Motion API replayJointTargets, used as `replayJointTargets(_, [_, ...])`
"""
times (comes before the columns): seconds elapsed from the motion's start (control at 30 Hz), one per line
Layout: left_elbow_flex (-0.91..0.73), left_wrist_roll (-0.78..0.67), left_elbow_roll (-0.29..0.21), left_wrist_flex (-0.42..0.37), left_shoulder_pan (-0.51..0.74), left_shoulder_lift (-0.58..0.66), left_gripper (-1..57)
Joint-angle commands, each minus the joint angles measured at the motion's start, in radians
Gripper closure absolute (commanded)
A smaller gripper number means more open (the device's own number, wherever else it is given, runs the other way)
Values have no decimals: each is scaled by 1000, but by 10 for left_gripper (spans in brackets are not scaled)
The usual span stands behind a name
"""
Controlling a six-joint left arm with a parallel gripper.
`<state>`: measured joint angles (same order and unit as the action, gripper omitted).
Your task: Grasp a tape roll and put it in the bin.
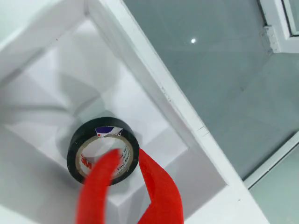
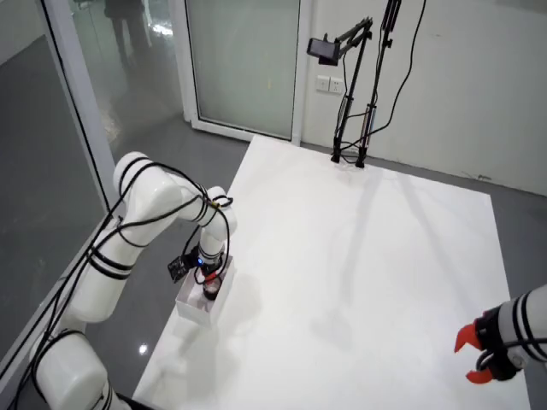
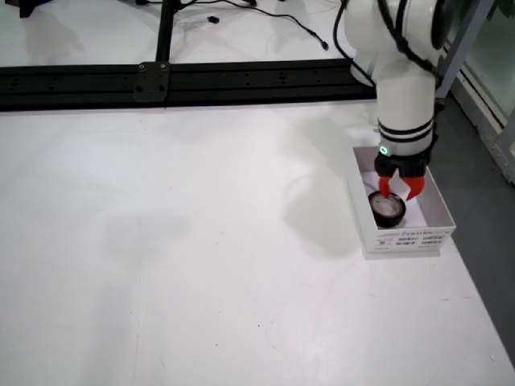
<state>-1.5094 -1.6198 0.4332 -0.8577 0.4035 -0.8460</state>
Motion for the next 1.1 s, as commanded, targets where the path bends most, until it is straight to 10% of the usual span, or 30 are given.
replayJointTargets(0.03, [0,2,22,-175,47,143,570])
replayJointTargets(0.37, [0,3,41,-382,192,393,570])
replayJointTargets(1.1, [2,5,4,-394,689,653,570])
